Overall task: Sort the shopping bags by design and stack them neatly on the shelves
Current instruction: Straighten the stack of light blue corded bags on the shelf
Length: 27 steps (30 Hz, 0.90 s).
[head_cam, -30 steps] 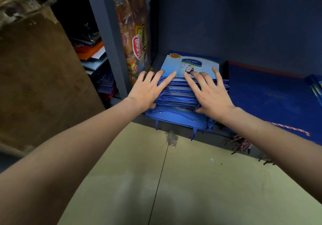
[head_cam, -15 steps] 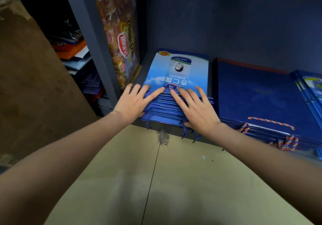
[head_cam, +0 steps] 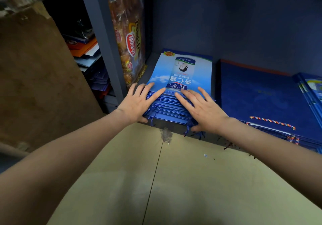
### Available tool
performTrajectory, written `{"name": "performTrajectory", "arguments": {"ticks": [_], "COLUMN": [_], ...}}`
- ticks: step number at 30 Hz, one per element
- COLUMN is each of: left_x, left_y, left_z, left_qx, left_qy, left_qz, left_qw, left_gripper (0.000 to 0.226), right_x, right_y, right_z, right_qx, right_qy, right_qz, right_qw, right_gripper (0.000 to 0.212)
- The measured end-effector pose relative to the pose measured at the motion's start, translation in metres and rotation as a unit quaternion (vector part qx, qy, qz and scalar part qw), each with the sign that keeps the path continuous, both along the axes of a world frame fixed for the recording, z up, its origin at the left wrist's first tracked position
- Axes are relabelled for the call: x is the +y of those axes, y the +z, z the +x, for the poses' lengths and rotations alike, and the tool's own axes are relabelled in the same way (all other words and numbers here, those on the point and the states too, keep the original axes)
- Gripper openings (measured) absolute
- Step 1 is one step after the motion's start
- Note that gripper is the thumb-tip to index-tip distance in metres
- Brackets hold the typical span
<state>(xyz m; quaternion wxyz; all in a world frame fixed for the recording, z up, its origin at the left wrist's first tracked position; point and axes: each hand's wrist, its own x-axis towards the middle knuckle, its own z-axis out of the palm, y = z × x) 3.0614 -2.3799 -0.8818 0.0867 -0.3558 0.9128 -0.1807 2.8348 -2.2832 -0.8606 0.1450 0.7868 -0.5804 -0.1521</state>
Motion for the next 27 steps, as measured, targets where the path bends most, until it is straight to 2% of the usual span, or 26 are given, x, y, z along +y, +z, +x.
{"name": "performTrajectory", "arguments": {"ticks": [2, 5, 8, 11, 14, 20, 27], "left_x": [0.000, -0.003, -0.004, -0.007, -0.012, -0.020, -0.017], "left_y": [-0.002, -0.005, -0.011, -0.016, -0.018, -0.014, -0.005], "left_z": [-0.002, 0.001, -0.001, -0.003, -0.003, -0.004, -0.010], "left_qx": [0.023, 0.098, 0.140, 0.142, 0.167, 0.239, 0.307], "left_qy": [0.006, 0.001, 0.007, 0.014, 0.003, -0.004, 0.044], "left_qz": [0.001, 0.017, 0.001, 0.008, 0.001, 0.011, 0.075], "left_qw": [1.000, 0.995, 0.990, 0.990, 0.986, 0.971, 0.948], "left_gripper": [0.120, 0.107, 0.108, 0.107, 0.109, 0.100, 0.104], "right_x": [0.002, -0.002, -0.013, -0.020, -0.024, -0.037, -0.050], "right_y": [0.000, -0.007, -0.022, -0.031, -0.035, -0.029, -0.008], "right_z": [0.006, 0.021, 0.037, 0.045, 0.040, 0.028, 0.021], "right_qx": [-0.044, -0.072, -0.033, -0.011, -0.005, -0.036, -0.062], "right_qy": [-0.024, -0.068, -0.112, -0.123, -0.114, -0.027, -0.012], "right_qz": [0.027, -0.037, -0.116, -0.136, -0.160, -0.245, -0.229], "right_qw": [0.998, 0.994, 0.986, 0.983, 0.981, 0.968, 0.971], "right_gripper": [0.120, 0.102, 0.106, 0.119, 0.123, 0.103, 0.097]}}
